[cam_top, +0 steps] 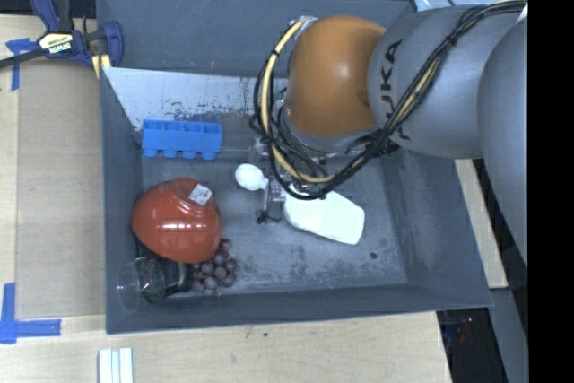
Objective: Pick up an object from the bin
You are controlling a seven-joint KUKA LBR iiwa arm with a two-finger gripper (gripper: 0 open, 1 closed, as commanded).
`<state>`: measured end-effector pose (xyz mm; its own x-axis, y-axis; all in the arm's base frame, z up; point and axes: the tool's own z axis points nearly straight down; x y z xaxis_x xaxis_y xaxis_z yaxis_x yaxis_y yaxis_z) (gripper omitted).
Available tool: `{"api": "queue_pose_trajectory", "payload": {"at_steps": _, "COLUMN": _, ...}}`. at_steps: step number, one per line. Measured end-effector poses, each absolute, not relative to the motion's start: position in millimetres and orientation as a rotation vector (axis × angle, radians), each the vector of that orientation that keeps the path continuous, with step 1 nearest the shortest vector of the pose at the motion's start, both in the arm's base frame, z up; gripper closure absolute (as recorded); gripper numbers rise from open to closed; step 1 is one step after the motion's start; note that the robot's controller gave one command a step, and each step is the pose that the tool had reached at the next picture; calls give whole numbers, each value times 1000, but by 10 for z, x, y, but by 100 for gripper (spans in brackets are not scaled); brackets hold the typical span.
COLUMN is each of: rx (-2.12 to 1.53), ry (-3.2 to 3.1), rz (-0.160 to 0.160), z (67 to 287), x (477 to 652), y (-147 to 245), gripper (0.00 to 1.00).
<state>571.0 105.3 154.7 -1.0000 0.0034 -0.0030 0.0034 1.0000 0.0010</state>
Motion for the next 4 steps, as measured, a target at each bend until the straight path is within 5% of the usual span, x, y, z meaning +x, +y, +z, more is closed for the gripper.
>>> {"api": "queue_pose_trajectory", "payload": {"at_steps": 3, "rx": 16, "ry": 3130, "rz": 4, "z": 1781, "x": 5696, "y": 1100, "gripper": 0}}
{"api": "queue_pose_trajectory", "payload": {"at_steps": 4, "rx": -23, "ry": 3132, "rz": 4, "z": 1648, "x": 5634, "y": 1039, "gripper": 0}}
